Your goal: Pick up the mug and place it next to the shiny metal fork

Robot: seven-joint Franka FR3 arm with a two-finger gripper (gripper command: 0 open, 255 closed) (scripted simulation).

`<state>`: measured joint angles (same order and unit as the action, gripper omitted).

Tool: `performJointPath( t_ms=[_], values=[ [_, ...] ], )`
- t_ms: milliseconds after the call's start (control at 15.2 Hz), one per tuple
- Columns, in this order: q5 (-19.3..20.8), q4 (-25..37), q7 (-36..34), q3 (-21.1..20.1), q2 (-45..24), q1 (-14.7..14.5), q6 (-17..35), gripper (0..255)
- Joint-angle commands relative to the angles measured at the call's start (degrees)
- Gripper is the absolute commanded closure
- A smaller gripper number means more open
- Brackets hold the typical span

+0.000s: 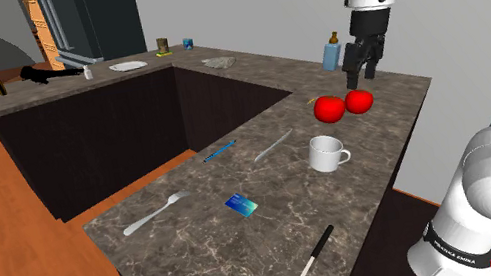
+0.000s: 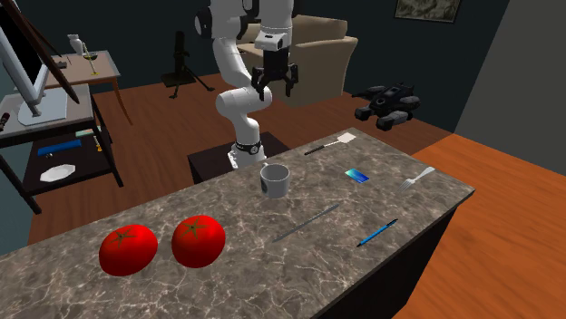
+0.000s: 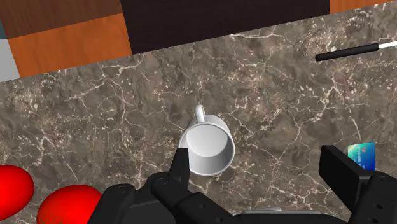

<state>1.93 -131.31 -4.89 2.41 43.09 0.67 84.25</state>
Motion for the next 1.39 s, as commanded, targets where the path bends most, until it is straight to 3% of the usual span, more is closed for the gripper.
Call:
performJointPath(
  t_ms=[0, 594, 1122, 1320],
  values=[
    [0.0, 0.0, 0.0, 0.0, 0.0, 0.0, 0.0, 0],
    [0.9, -13.4, -1.8, -0.6, -5.0, 0.2, 20.0, 0],
    [2.3, -19.7, -3.8, -1.0, -16.8, 0.7, 39.3, 0],
    [2.5, -20.8, -3.9, -1.0, -18.3, 0.8, 42.0, 0]
  ],
)
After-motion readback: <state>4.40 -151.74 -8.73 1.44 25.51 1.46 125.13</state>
